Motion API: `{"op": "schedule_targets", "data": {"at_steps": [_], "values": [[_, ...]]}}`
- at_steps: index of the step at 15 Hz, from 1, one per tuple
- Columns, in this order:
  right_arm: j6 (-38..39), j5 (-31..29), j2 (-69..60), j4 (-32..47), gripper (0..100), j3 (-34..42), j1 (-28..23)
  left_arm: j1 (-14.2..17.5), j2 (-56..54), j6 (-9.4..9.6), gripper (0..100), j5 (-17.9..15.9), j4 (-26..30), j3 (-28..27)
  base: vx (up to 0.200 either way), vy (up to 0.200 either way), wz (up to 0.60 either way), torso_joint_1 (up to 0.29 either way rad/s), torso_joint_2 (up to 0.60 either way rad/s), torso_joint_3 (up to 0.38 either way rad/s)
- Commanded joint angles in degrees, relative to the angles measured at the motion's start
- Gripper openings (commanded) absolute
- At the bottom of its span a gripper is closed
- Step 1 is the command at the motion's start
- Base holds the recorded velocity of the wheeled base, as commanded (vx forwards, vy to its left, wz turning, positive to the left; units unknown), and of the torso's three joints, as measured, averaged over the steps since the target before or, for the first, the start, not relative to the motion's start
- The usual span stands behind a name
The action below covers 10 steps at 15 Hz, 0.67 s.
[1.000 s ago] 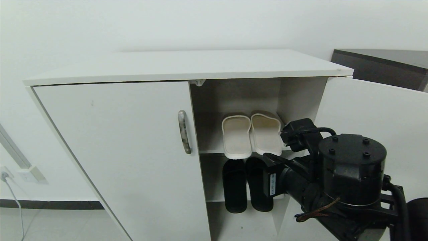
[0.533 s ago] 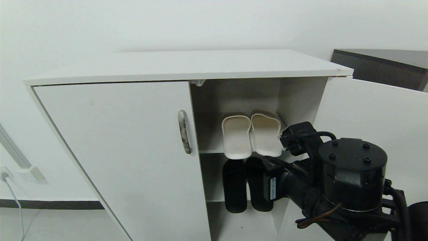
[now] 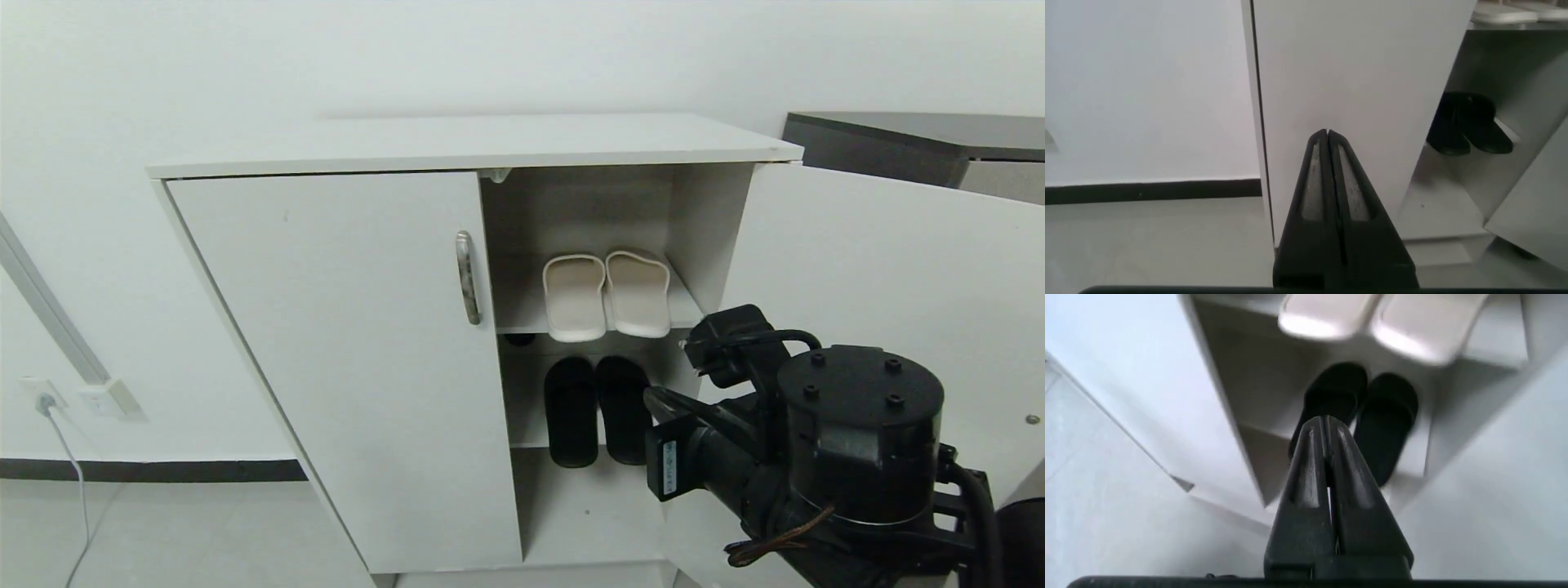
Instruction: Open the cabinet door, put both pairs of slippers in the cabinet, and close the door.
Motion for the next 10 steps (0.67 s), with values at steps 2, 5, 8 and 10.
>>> {"op": "schedule_targets", "data": {"at_steps": [2,5,8,10], "values": [[0.13,0.01,0.28,-0.01,0,0.16,0.05,-0.02,-0.02,-0.04,0,0.02,0.0,0.02,-0.2,0.0,0.0,0.002,0.0,0.005],[0.13,0.1,0.28,-0.09,0,0.43,-0.03,-0.02,0.06,-0.04,0,0.02,-0.09,0.02,-0.2,0.0,0.0,0.002,0.0,0.001],[0.04,2.3,0.54,-2.2,0,1.48,-0.91,-0.02,-0.02,-0.04,0,0.02,0.0,0.02,-0.2,0.0,0.0,0.002,0.0,0.001],[-0.05,2.3,0.63,-2.2,0,1.74,-0.91,-0.02,0.06,-0.04,0,0.02,-0.09,-0.06,0.0,0.0,0.0,0.0,0.0,0.0]]}}
